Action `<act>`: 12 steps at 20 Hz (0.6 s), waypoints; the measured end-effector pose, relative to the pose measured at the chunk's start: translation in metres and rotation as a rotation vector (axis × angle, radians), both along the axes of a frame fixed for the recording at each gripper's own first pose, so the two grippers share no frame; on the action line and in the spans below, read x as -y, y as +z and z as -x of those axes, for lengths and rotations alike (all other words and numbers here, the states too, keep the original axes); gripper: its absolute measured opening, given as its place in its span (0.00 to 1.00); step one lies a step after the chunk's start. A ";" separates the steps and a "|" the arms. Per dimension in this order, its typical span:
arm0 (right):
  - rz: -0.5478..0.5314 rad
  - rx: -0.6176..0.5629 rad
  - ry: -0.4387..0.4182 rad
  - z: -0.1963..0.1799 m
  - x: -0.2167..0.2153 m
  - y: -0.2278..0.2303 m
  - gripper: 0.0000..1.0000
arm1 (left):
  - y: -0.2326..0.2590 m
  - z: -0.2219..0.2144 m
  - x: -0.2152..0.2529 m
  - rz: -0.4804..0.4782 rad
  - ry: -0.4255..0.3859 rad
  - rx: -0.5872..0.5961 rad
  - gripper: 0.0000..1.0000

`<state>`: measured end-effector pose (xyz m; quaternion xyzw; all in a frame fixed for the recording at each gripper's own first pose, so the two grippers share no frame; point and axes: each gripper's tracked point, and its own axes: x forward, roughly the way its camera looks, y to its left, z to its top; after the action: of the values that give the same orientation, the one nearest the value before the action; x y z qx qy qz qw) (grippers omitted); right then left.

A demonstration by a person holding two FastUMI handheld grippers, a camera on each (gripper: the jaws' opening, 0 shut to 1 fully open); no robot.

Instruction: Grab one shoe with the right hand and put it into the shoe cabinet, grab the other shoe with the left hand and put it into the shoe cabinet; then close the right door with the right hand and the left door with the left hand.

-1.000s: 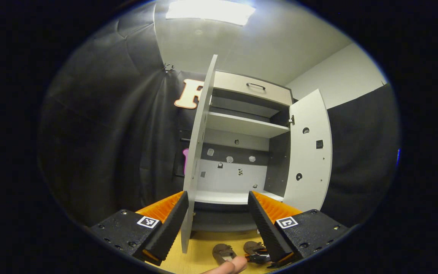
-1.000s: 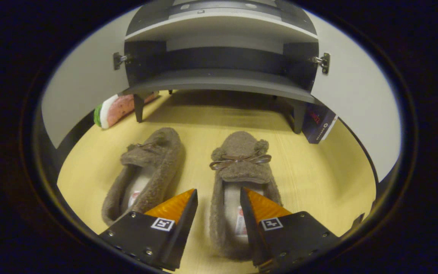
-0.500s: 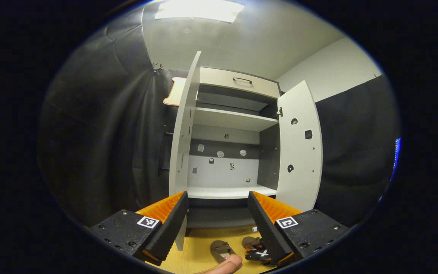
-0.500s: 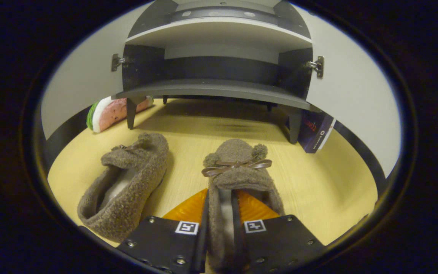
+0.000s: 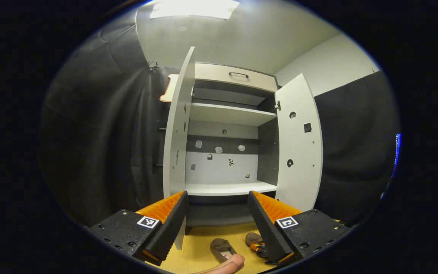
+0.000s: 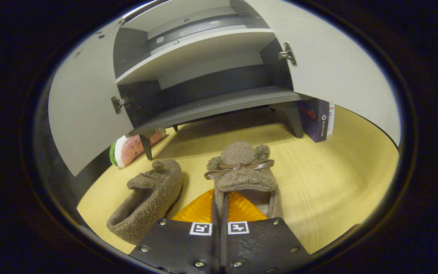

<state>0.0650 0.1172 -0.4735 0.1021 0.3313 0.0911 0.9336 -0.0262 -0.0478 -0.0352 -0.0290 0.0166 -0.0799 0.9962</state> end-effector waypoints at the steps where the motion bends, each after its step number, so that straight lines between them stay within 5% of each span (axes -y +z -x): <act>1: -0.022 0.018 -0.010 -0.002 0.005 0.011 0.01 | -0.001 0.002 0.002 0.003 -0.005 -0.001 0.96; 12: -0.066 0.281 0.034 -0.013 0.011 0.187 0.02 | -0.003 0.004 -0.002 0.007 -0.020 0.028 0.93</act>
<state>0.0783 0.1060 -0.2870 0.1134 0.1958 0.1311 0.9652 -0.0302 -0.0455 -0.0381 -0.0313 0.0024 -0.0905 0.9954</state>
